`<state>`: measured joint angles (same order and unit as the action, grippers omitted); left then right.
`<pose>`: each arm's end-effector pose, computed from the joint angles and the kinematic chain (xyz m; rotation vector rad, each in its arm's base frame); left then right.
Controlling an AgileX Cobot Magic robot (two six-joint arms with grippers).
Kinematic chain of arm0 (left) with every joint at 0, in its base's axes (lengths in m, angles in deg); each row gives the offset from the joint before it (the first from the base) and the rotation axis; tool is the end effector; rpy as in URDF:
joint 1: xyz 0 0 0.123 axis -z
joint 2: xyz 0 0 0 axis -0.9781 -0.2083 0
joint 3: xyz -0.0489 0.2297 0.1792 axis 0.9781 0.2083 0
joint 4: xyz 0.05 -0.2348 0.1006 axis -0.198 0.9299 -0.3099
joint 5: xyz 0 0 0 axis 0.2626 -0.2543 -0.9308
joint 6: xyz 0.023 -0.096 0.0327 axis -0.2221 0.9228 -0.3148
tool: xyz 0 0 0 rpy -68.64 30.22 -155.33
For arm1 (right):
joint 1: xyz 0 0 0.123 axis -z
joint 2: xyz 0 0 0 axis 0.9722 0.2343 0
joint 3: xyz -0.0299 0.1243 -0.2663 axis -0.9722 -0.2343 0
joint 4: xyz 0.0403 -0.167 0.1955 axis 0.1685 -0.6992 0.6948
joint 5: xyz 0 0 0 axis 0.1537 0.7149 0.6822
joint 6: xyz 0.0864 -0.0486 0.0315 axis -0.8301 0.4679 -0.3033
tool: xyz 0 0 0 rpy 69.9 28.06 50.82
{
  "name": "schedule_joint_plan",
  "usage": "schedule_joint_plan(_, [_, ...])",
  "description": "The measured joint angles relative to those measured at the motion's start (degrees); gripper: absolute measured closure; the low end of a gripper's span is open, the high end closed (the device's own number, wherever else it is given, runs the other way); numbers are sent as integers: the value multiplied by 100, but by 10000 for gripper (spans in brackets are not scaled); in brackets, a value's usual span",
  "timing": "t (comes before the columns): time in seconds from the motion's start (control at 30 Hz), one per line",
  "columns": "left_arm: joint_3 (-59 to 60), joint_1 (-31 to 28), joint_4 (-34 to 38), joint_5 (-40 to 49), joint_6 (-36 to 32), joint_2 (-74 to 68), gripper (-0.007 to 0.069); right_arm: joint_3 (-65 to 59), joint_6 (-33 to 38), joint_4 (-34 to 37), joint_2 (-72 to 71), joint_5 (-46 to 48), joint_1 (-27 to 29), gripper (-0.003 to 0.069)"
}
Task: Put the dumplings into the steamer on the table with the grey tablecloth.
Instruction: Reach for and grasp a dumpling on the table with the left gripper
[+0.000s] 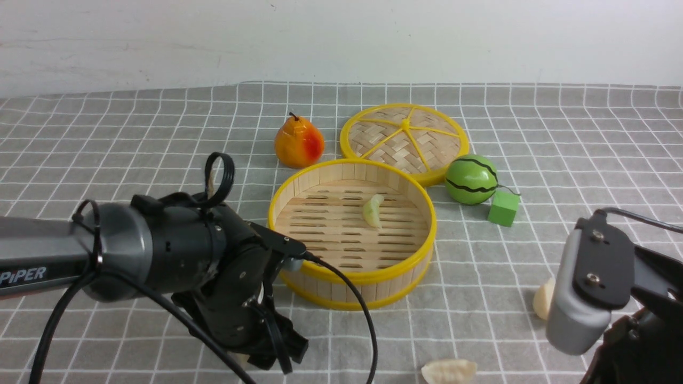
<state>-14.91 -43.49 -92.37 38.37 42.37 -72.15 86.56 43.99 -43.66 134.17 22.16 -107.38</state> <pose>0.2882 -0.1795 0.1545 0.5712 2.7899 0.0538 0.1388 0.1364 0.3169 -1.2661 2.4733 0.6863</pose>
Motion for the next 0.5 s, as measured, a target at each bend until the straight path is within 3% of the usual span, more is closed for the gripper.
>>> schedule_joint_plan(0.33, [0,0,-31,-108,83,0,312,0,0,12,0,0,0,554])
schedule_joint_plan(0.5, [0,0,-43,-69,207,11,468,0,0,17,0,0,0,547])
